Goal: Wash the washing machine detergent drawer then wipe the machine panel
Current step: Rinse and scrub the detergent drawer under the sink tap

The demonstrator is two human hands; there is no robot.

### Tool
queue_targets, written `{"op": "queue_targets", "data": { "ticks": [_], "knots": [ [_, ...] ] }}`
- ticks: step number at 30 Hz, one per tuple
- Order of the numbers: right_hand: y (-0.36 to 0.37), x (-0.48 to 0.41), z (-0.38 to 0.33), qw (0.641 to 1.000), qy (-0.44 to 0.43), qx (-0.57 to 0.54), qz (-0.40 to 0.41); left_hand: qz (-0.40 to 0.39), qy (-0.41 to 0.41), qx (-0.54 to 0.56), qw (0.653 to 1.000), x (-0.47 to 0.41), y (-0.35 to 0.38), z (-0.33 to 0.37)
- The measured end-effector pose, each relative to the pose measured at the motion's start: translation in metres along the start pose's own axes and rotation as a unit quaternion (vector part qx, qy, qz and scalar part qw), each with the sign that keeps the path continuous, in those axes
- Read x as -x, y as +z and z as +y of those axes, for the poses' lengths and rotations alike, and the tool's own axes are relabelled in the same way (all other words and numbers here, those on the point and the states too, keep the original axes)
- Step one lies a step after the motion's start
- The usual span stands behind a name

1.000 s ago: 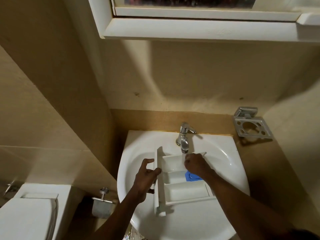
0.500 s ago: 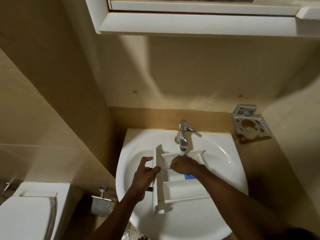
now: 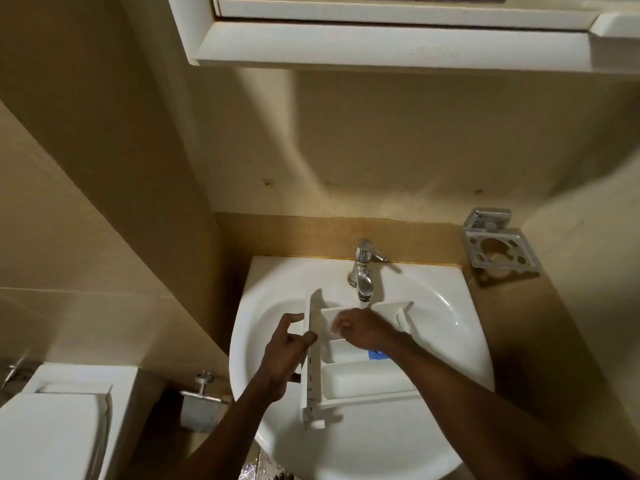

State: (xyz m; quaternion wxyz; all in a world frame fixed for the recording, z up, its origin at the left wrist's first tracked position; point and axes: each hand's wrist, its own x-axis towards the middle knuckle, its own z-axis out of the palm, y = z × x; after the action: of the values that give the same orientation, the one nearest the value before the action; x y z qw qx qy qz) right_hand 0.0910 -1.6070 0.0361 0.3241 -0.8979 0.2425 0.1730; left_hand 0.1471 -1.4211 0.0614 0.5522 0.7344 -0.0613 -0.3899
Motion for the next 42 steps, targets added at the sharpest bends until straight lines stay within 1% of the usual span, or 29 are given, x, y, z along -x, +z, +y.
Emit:
{"op": "queue_targets", "data": {
  "ticks": [2, 4, 5, 7, 8, 9, 11, 13, 16, 18, 19, 21, 22, 24, 25, 26, 27, 28, 29, 30, 31, 32, 33, 35, 36, 38, 39, 42],
  "knots": [
    [-0.01, -0.003, 0.022, 0.993, 0.078, 0.072, 0.055, -0.001, -0.002, 0.004, 1.0, 0.0, -0.001, 0.001],
    [-0.013, 0.0, 0.031, 0.98, 0.14, 0.098, 0.098, -0.009, 0.0, 0.001, 1.0, 0.001, 0.002, 0.002],
    [-0.011, 0.004, 0.026, 0.978, 0.147, 0.113, 0.099, -0.013, 0.001, 0.0, 1.0, 0.002, 0.003, 0.002],
    [-0.002, 0.009, 0.009, 0.987, 0.094, 0.113, 0.071, -0.021, 0.002, 0.006, 1.0, 0.003, 0.005, 0.004],
    [0.004, 0.01, 0.0, 0.993, 0.05, 0.098, 0.045, -0.025, 0.003, 0.005, 1.0, 0.003, 0.006, 0.005],
    [0.007, 0.012, -0.008, 0.998, 0.017, 0.058, 0.018, -0.028, 0.005, 0.0, 1.0, 0.003, 0.006, 0.005],
    [0.01, 0.007, -0.011, 1.0, -0.006, 0.001, -0.016, -0.027, 0.008, -0.01, 1.0, 0.005, 0.006, 0.006],
    [0.006, 0.001, 0.001, 1.0, 0.011, -0.003, -0.013, -0.021, 0.008, -0.007, 1.0, 0.007, 0.006, 0.006],
    [-0.006, 0.001, 0.026, 0.991, 0.091, 0.091, 0.04, -0.015, 0.007, 0.005, 1.0, 0.008, 0.003, 0.005],
    [-0.009, 0.004, 0.03, 0.982, 0.147, 0.104, 0.051, -0.019, 0.01, 0.002, 1.0, 0.008, 0.004, 0.006],
    [-0.009, 0.004, 0.028, 0.98, 0.153, 0.111, 0.06, -0.02, 0.011, -0.002, 1.0, 0.008, 0.004, 0.006],
    [-0.001, 0.002, 0.017, 0.983, 0.119, 0.129, 0.055, -0.018, 0.008, -0.006, 1.0, 0.008, 0.005, 0.006],
    [0.004, 0.002, 0.008, 0.989, 0.082, 0.121, 0.037, -0.018, 0.008, -0.005, 1.0, 0.008, 0.006, 0.006],
    [0.014, 0.004, -0.007, 0.999, 0.016, 0.05, -0.011, -0.02, 0.008, -0.007, 1.0, 0.007, 0.005, 0.006],
    [0.015, 0.005, -0.009, 0.999, 0.0, 0.024, -0.024, -0.019, 0.008, -0.007, 1.0, 0.007, 0.004, 0.006],
    [0.011, 0.006, -0.005, 1.0, -0.002, 0.012, -0.022, -0.018, 0.008, -0.005, 1.0, 0.007, 0.004, 0.006],
    [0.006, 0.004, 0.004, 1.0, 0.006, 0.023, -0.009, -0.018, 0.008, -0.003, 1.0, 0.007, 0.004, 0.006],
    [-0.001, 0.003, 0.013, 0.998, 0.038, 0.041, 0.007, -0.02, 0.007, 0.0, 1.0, 0.007, 0.003, 0.005],
    [-0.008, 0.002, 0.023, 0.993, 0.092, 0.067, 0.036, -0.021, 0.006, 0.003, 1.0, 0.007, 0.003, 0.004],
    [-0.013, 0.003, 0.031, 0.985, 0.143, 0.069, 0.069, -0.021, 0.004, 0.006, 1.0, 0.007, 0.004, 0.004],
    [-0.015, 0.005, 0.035, 0.977, 0.172, 0.085, 0.092, -0.021, 0.003, 0.006, 1.0, 0.007, 0.004, 0.004],
    [-0.013, 0.008, 0.033, 0.974, 0.174, 0.097, 0.109, -0.019, 0.003, 0.005, 1.0, 0.007, 0.005, 0.004],
    [-0.009, 0.011, 0.024, 0.976, 0.147, 0.108, 0.116, -0.017, 0.003, 0.005, 1.0, 0.008, 0.005, 0.004],
    [0.002, 0.01, 0.006, 0.986, 0.071, 0.089, 0.123, -0.015, 0.006, 0.002, 1.0, 0.008, 0.003, 0.004],
    [0.005, 0.01, -0.003, 0.992, 0.035, 0.041, 0.115, -0.016, 0.005, -0.001, 1.0, 0.008, 0.002, 0.004],
    [0.011, 0.007, -0.013, 0.995, -0.02, -0.057, 0.075, -0.014, 0.0, -0.006, 1.0, 0.007, -0.001, 0.004],
    [0.01, 0.007, -0.016, 0.994, -0.038, -0.078, 0.065, -0.013, -0.002, -0.004, 1.0, 0.007, 0.0, 0.004],
    [0.007, 0.012, -0.007, 0.997, -0.031, -0.048, 0.054, -0.014, -0.003, -0.003, 1.0, 0.008, 0.001, 0.003]
  ]
}}
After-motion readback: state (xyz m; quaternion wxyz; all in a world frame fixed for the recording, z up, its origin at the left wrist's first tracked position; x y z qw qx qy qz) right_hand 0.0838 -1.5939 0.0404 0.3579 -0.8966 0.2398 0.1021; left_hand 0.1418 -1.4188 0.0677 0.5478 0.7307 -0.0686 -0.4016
